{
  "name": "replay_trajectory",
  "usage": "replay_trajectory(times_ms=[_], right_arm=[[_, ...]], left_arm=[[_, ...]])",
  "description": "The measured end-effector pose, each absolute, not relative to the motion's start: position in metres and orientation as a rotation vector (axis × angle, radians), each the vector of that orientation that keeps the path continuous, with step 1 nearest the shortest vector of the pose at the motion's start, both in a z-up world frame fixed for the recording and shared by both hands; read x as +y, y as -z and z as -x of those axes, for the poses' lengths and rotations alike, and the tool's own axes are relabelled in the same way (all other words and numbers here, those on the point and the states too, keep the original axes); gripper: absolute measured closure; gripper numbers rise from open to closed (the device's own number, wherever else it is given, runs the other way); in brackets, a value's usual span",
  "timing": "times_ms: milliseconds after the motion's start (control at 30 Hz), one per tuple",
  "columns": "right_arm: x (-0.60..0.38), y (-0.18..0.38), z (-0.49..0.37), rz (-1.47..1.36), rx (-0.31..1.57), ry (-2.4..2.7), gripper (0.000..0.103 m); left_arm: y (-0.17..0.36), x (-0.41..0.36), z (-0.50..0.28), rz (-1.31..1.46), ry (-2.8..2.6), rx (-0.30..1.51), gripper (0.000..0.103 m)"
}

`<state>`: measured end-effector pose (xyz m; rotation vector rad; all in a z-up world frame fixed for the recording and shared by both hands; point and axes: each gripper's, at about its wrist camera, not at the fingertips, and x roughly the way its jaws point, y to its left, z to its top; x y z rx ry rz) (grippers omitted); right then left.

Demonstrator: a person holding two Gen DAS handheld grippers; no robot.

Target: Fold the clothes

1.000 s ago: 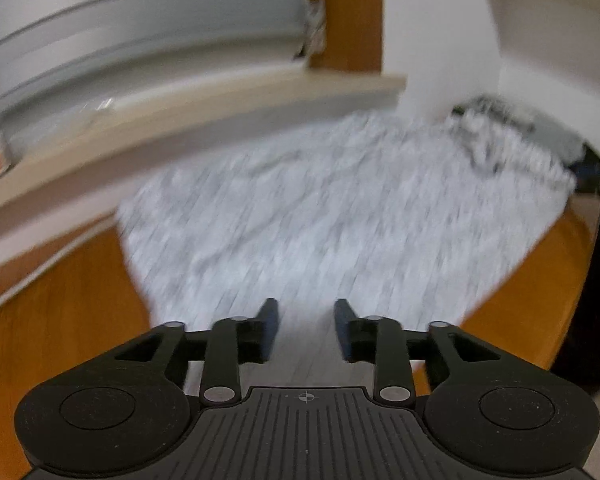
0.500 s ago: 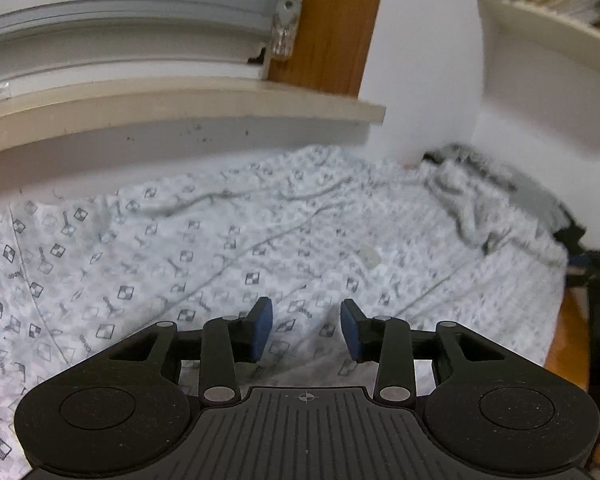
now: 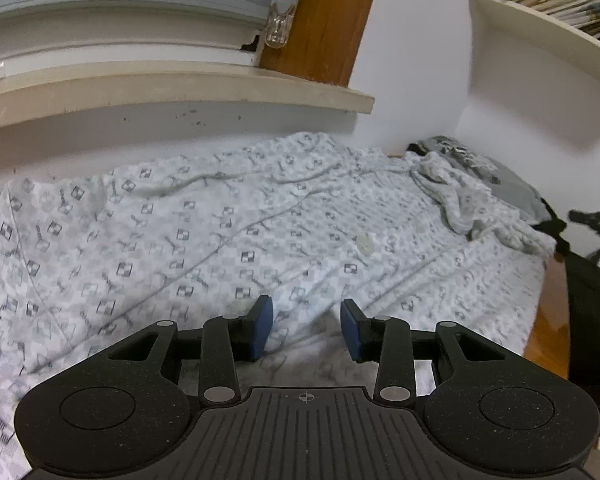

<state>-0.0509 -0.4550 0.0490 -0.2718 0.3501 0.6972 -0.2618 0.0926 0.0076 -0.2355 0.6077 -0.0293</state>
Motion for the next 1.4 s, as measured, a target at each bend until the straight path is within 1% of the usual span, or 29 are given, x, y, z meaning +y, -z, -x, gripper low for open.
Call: replay_trajectory(times_ms=[33,100,133,167,233,300,333,367,400,433,467,533,600,667,733,767,900,933,967,1000,1033,1267,1333,1367,1400], right_arm=[[-0.453,-0.044,0.049,0.253,0.372,-0.729,0.1],[-0.447,-0.035,0.049,0.216,0.398,-0.807,0.092],[-0.444,-0.032,0.049,0.2,0.405,-0.846,0.078],[-0.44,-0.029,0.048,0.184,0.414,-0.881,0.06],[-0.432,-0.025,0.043,0.182,0.442,-0.914,0.045],[-0.426,-0.02,0.035,0.193,0.471,-0.911,0.045],[-0.428,-0.017,0.027,0.155,0.498,-0.921,0.045],[-0.432,-0.014,0.02,0.111,0.525,-0.931,0.048],[-0.436,-0.011,0.013,0.053,0.547,-0.95,0.055],[-0.44,-0.01,0.007,0.008,0.566,-0.972,0.087],[-0.443,-0.012,0.005,-0.01,0.569,-0.977,0.092],[-0.448,-0.02,0.006,-0.006,0.534,-0.948,0.093],[-0.461,-0.039,0.01,-0.009,0.454,-0.887,0.094],[-0.47,-0.05,0.01,-0.041,0.428,-0.86,0.093],[-0.466,-0.052,0.014,0.012,0.38,-0.767,0.1],[-0.466,-0.051,0.013,0.004,0.377,-0.75,0.097],[-0.468,-0.041,0.017,-0.031,0.415,-0.794,0.095],[-0.469,-0.037,0.021,-0.027,0.424,-0.813,0.088],[-0.469,-0.033,0.025,-0.016,0.431,-0.834,0.075],[-0.466,-0.032,0.029,0.017,0.43,-0.855,0.069],[-0.463,-0.03,0.033,0.049,0.429,-0.876,0.065],[-0.438,-0.024,0.053,0.276,0.41,-0.999,0.066],[-0.428,-0.022,0.048,0.336,0.437,-0.972,0.067],[-0.426,-0.02,0.043,0.343,0.453,-0.969,0.074],[-0.426,-0.018,0.037,0.343,0.471,-0.968,0.084]], left_arm=[[-0.008,0.093,0.264,0.235,0.032,0.611,0.062],[-0.008,0.094,0.268,0.239,0.033,0.611,0.062],[-0.008,0.094,0.269,0.242,0.033,0.61,0.062],[-0.008,0.095,0.27,0.244,0.033,0.61,0.062],[-0.008,0.093,0.269,0.24,0.03,0.611,0.062],[-0.008,0.092,0.269,0.233,0.028,0.612,0.062],[-0.008,0.092,0.269,0.232,0.027,0.613,0.062],[-0.008,0.092,0.269,0.231,0.026,0.613,0.062],[-0.008,0.092,0.269,0.231,0.026,0.613,0.062],[-0.008,0.092,0.269,0.232,0.027,0.613,0.062],[-0.008,0.092,0.269,0.232,0.027,0.613,0.062],[-0.008,0.092,0.268,0.237,0.028,0.612,0.062],[-0.007,0.093,0.268,0.24,0.031,0.612,0.062],[-0.007,0.093,0.268,0.237,0.033,0.613,0.062],[-0.007,0.093,0.268,0.236,0.032,0.613,0.062],[-0.007,0.093,0.268,0.238,0.032,0.613,0.062],[-0.007,0.096,0.27,0.254,0.042,0.613,0.062],[-0.007,0.098,0.271,0.263,0.047,0.612,0.062],[-0.007,0.099,0.273,0.274,0.051,0.61,0.062],[-0.007,0.1,0.274,0.286,0.056,0.609,0.062],[-0.007,0.102,0.276,0.298,0.061,0.607,0.062],[-0.009,0.102,0.278,0.301,0.066,0.608,0.062],[-0.009,0.103,0.279,0.305,0.068,0.608,0.062],[-0.009,0.103,0.279,0.31,0.07,0.607,0.062],[-0.009,0.104,0.279,0.315,0.072,0.606,0.062]])
